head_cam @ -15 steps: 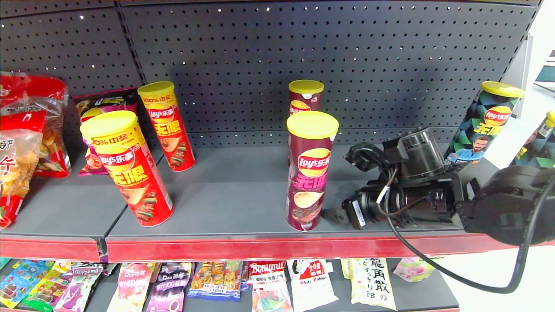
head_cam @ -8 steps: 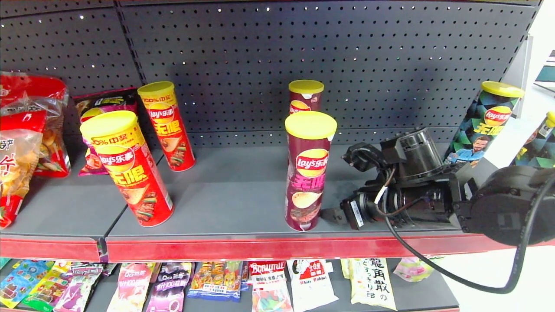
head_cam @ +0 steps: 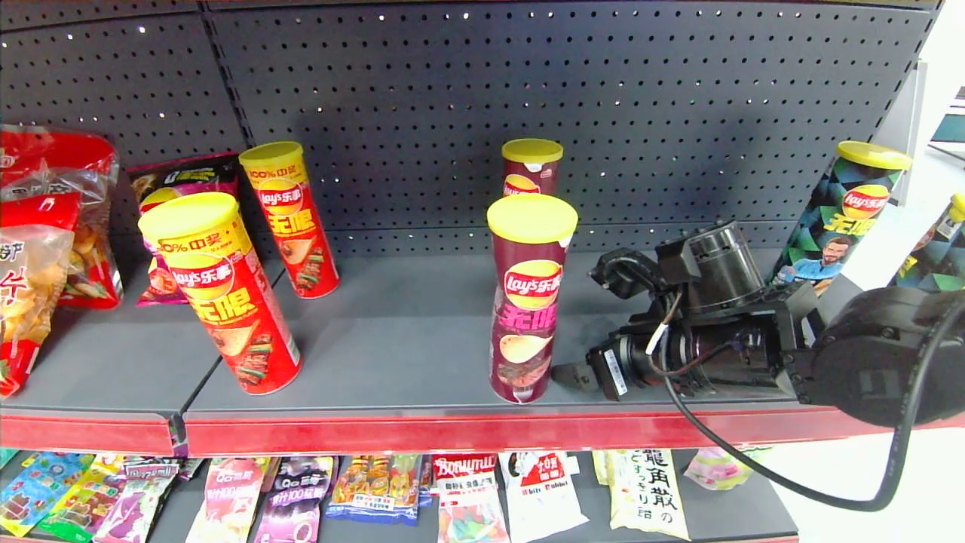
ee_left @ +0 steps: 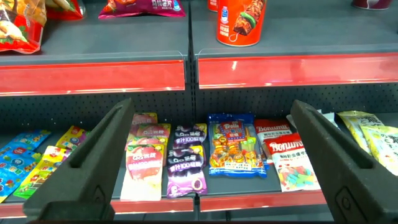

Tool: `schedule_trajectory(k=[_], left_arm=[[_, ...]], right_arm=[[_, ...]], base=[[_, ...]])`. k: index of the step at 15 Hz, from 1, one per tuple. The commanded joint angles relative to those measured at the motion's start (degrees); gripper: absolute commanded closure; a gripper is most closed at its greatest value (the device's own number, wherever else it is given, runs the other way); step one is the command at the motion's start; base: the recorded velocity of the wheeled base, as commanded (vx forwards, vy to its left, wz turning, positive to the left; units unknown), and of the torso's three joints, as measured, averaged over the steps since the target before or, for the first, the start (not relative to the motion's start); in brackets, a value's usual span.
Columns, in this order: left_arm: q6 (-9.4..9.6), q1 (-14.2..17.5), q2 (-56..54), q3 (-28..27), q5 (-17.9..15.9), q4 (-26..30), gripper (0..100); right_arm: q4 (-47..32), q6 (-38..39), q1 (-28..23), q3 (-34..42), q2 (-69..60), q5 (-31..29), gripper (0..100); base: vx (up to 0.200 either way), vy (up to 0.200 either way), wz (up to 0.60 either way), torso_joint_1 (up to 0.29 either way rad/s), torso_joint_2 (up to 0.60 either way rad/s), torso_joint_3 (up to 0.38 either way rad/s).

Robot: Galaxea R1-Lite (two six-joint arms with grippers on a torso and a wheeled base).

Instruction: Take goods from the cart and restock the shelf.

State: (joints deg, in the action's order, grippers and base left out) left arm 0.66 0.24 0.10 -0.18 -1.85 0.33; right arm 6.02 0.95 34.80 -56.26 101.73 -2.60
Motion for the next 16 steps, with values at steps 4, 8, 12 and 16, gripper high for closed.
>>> schedule_trajectory(k=[4,8,12,16], left_arm=[[-0.04,-0.1,0.1,0.0,0.0,0.0,0],[-0.04,0.0,0.0,0.0,0.0,0.0,0],[0.04,0.0,0.0,0.0,0.0,0.0,0],[0.04,0.0,0.1,0.0,0.0,0.0,0]], right_arm=[[0.1,-0.1,0.1,-0.4,0.1,0.0,0],[0.1,0.0,0.8,-0.4,0.2,0.0,0],[0.1,0.0,0.8,-0.2,0.0,0.0,0],[0.0,0.4,0.1,6.2,-9.9,-0.1,0]], base=[[0.0,0.0,0.0,0.0,0.0,0.0],[0.0,0.0,0.0,0.0,0.0,0.0],[0.0,0.0,0.0,0.0,0.0,0.0],[0.0,0.0,0.0,0.0,0.0,0.0]])
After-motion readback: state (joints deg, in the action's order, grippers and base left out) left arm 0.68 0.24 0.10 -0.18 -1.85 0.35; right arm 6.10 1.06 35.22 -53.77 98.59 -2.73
